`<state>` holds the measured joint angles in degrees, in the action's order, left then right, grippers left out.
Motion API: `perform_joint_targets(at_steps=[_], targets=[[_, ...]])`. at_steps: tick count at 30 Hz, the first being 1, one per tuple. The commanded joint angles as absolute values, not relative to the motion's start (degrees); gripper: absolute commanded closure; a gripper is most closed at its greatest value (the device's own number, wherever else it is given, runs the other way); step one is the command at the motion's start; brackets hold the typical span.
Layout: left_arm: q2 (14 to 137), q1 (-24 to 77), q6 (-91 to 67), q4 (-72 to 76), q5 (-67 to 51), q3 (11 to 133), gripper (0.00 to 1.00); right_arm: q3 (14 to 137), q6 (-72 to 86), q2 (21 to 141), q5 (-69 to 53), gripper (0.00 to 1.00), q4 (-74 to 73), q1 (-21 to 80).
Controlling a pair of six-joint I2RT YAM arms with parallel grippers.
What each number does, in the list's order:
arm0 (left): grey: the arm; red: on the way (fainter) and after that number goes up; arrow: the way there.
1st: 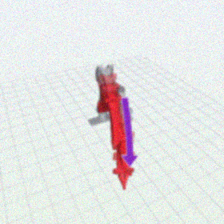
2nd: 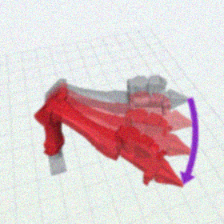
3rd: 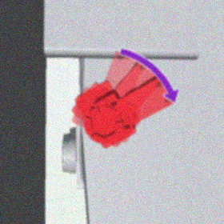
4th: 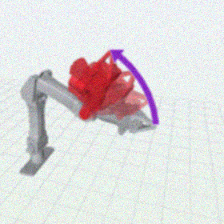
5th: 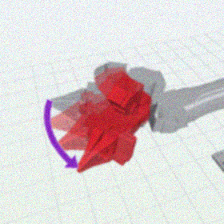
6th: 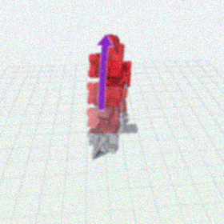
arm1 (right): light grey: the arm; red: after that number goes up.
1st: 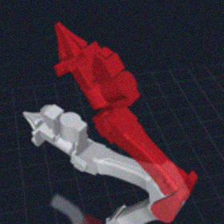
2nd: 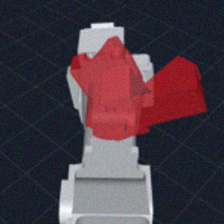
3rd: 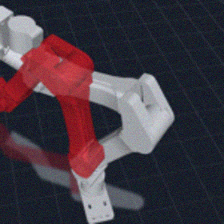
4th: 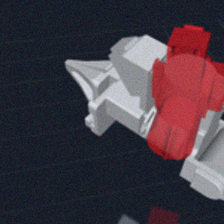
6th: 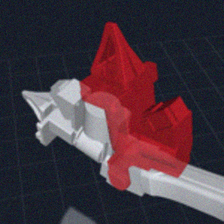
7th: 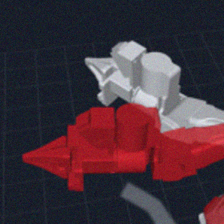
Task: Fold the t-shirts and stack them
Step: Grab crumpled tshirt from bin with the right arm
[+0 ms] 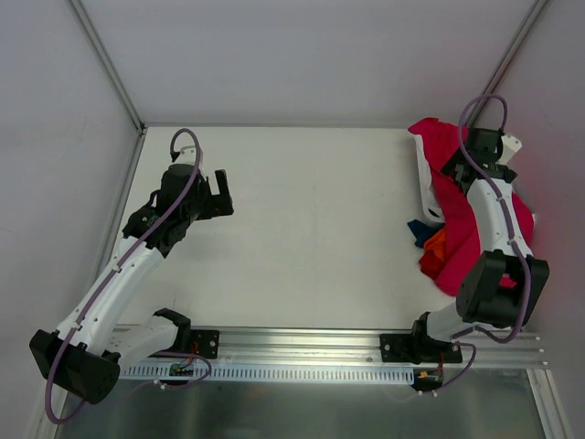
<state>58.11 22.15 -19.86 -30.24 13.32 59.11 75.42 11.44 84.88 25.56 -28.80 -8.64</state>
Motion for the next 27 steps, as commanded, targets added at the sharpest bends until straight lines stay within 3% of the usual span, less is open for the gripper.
perform_joint_targets(at_steps=[1,6,15,18,21,22,24,25,27], targets=[[58.36,22.5,-18.19,-29.18,12.92,60.56,0.02,78.22,9.49,88.76,30.05,0.01,-30.32,-10.89],[59.59,22.5,-18.11,-29.18,13.18,60.56,0.02,77.87,10.46,94.56,23.57,0.01,-26.81,-18.1],[62.14,22.5,-17.84,-29.18,13.8,61.52,0.03,81.12,8.79,101.77,21.63,0.0,-25.23,-19.51],[62.84,22.5,-17.84,-29.18,13.71,61.96,0.03,80.77,9.84,102.22,17.85,0.05,-24.35,-19.43],[63.19,22.5,-17.84,-29.18,13.36,62.31,0.03,80.42,10.2,102.22,14.68,0.29,-22.77,-18.64],[63.28,22.5,-17.84,-29.18,13.27,62.23,0.03,80.51,10.11,102.3,14.59,0.43,-22.94,-17.94],[63.28,22.5,-17.84,-29.18,13.27,62.31,0.03,81.12,10.02,102.39,14.68,0.55,-23.29,-17.23],[63.37,22.41,-17.84,-29.18,13.27,62.31,0.03,81.38,10.11,102.39,14.68,0.67,-23.73,-16.88],[63.28,22.5,-17.84,-29.18,13.27,62.31,0.03,82.43,9.93,102.39,14.94,0.76,-24.34,-15.56]])
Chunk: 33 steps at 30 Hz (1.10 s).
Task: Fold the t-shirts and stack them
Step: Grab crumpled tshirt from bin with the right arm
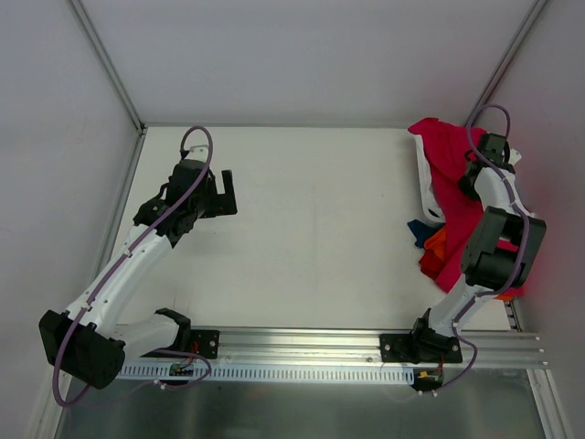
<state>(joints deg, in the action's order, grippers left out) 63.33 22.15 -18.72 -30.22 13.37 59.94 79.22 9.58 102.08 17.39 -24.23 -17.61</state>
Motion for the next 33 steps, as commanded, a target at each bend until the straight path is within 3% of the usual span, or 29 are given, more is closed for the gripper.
perform_joint_targets(at_steps=[1,3,16,22,23,29,33], targets=[[63.28,22.5,-17.75,-29.18,13.27,62.31,0.03,82.79,9.76,102.31,15.38,0.86,-24.87,-15.03],[63.2,22.5,-17.75,-29.18,13.18,62.31,0.03,83.93,9.49,102.13,15.99,1.0,-25.75,-13.63],[62.93,22.5,-17.75,-29.18,12.74,62.23,0.03,92.37,5.45,98.35,21.36,1.0,-31.29,-1.15],[62.67,22.5,-17.75,-29.18,12.74,62.23,0.03,96.15,4.13,95.89,20.39,0.94,-33.48,2.02],[62.4,22.5,-17.75,-29.18,12.83,62.14,0.03,96.59,4.13,95.63,20.39,0.99,-34.1,2.37],[62.49,22.41,-17.84,-29.18,12.22,62.31,0.04,98.6,5.1,94.48,12.32,1.0,-33.48,6.85],[62.23,22.5,-17.84,-29.18,12.48,62.23,0.03,107.81,4.66,97.99,11.95,0.99,-36.29,13.08]])
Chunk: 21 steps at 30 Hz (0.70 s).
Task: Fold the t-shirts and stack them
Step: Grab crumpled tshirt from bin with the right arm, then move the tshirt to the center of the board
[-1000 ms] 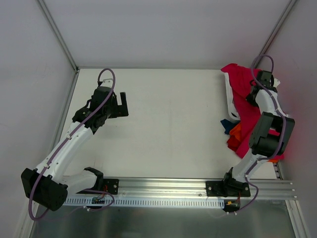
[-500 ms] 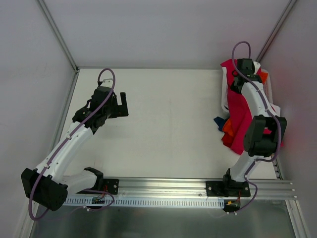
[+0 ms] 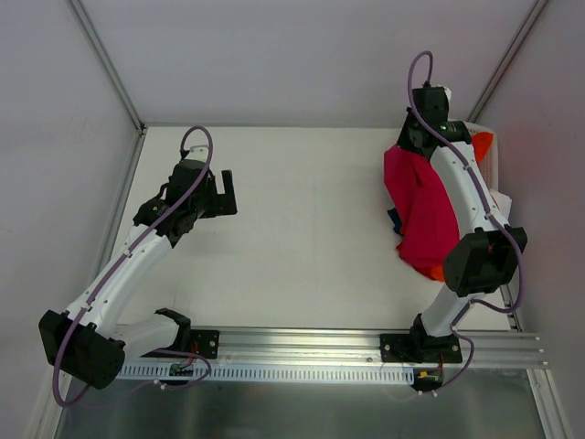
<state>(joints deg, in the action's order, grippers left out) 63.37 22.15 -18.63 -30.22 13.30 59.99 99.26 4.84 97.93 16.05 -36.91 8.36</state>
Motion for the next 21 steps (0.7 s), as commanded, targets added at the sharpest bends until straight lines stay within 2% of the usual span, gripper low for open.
perform_joint_targets(at_steps=[1,10,17,21], targets=[[62.05,22.5,-17.84,-29.18,12.57,62.23,0.03,109.41,4.4,99.56,11.95,0.99,-36.91,13.88],[61.52,22.5,-17.75,-29.18,12.92,62.14,0.03,130.84,6.5,111.51,6.25,1.0,-39.9,25.2],[61.87,22.5,-17.67,-29.18,13.27,62.14,0.03,133.32,11.86,120.21,-1.12,0.99,-35.07,35.5],[62.4,22.5,-17.58,-29.18,13.62,62.05,0.03,138.77,12.74,124.62,-2.19,1.0,-35.07,40.59]])
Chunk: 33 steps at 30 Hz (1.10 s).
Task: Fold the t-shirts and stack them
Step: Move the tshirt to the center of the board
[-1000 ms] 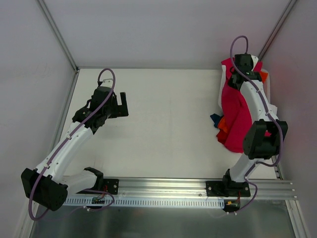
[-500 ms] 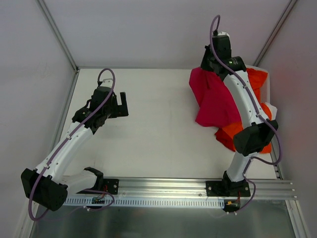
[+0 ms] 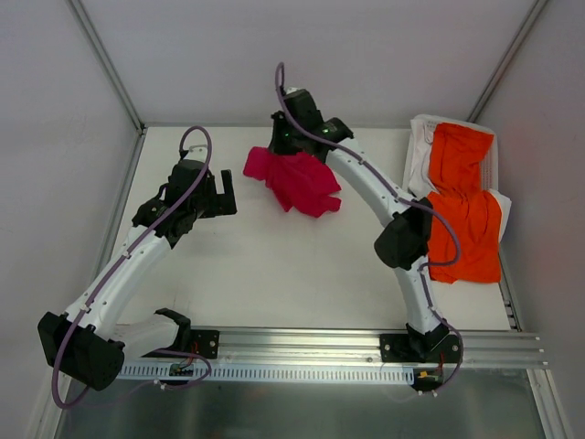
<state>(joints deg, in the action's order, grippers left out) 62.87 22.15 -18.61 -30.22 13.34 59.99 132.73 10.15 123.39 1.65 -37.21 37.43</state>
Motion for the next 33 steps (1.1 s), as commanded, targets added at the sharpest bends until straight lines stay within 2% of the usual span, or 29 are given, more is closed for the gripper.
perform_joint_targets(at_steps=[1,4,9,15,18,24,26,29,32,33], targets=[[62.49,22.5,-17.58,-29.18,13.36,62.14,0.03,140.26,12.74,125.06,-2.28,1.0,-34.72,41.13],[62.32,22.5,-17.49,-29.09,13.1,62.05,0.03,145.63,12.83,124.38,-0.63,0.99,-31.57,41.83],[60.74,22.5,-17.23,-28.56,14.41,61.17,0.03,142.91,5.22,115.94,8.42,0.99,-17.79,43.15],[60.38,22.41,-16.79,-27.69,13.54,60.91,0.03,145.37,-2.89,111.62,17.22,0.99,-12.14,43.42],[60.64,22.5,-16.61,-27.69,13.19,61.0,0.03,140.64,-5.01,110.31,21.16,0.99,-11.6,43.42],[61.17,22.5,-16.17,-27.42,12.57,60.73,0.03,117.72,-0.1,111.09,28.99,0.99,-11.6,42.28],[61.35,22.5,-16.17,-27.33,11.96,60.91,0.03,110.09,3.59,111.71,28.74,1.0,-10.73,42.01],[61.7,22.5,-16.17,-26.9,11.25,60.82,0.03,106.97,5.53,114.42,26.11,1.0,-9.15,42.01],[62.22,22.5,-16.08,-26.63,10.03,61.17,0.03,113.53,3.7,122.32,20.94,0.99,-11.67,41.84],[62.31,22.5,-16.0,-26.46,9.85,61.17,0.03,121.39,2.82,125.13,17.0,0.99,-13.26,41.66]])
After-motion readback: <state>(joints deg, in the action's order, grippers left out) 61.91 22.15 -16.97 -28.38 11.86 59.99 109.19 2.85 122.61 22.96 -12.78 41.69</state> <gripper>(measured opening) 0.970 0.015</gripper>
